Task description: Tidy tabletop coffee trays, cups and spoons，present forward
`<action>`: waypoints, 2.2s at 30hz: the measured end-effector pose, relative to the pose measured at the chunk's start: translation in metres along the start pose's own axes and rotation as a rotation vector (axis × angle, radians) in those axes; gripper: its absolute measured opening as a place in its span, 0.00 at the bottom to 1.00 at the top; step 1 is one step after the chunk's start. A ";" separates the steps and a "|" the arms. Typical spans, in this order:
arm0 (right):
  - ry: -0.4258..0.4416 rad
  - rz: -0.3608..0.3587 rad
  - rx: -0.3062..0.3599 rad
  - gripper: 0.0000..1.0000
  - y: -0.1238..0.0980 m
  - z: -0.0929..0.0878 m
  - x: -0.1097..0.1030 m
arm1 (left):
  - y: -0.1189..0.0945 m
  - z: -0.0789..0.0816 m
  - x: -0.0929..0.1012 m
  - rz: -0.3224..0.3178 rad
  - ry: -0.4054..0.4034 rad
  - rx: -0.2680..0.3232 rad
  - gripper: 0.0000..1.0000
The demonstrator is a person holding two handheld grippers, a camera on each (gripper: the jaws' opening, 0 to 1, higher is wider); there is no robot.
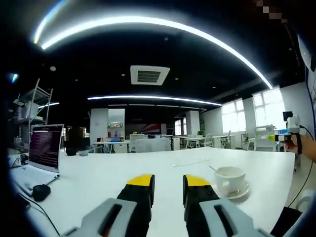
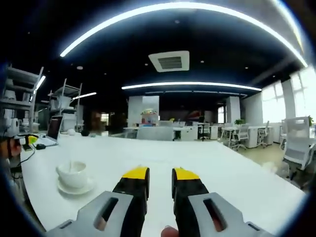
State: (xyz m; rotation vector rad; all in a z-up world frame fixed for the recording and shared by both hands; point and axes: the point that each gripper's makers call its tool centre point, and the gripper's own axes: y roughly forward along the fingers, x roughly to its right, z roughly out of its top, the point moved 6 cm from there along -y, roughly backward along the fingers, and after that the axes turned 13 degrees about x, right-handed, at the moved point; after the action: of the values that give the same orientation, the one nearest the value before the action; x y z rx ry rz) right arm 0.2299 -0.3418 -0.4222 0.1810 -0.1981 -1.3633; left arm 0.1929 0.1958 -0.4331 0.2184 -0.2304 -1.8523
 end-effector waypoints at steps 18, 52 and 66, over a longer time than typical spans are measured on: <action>0.080 -0.093 -0.022 0.26 -0.040 -0.015 0.001 | -0.005 -0.003 0.001 0.035 -0.110 -0.007 0.25; 0.141 -0.101 -0.020 0.28 -0.043 -0.018 0.007 | -0.016 -0.020 -0.015 0.049 -0.186 -0.044 0.25; 0.215 0.098 -0.198 0.29 -0.004 -0.014 -0.024 | 0.000 -0.024 -0.013 -0.004 -0.270 -0.226 0.24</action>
State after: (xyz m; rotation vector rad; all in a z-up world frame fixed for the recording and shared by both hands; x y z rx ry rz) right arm 0.2246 -0.3190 -0.4382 0.1483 0.1067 -1.2471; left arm 0.2034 0.2074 -0.4560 -0.1892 -0.2041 -1.8921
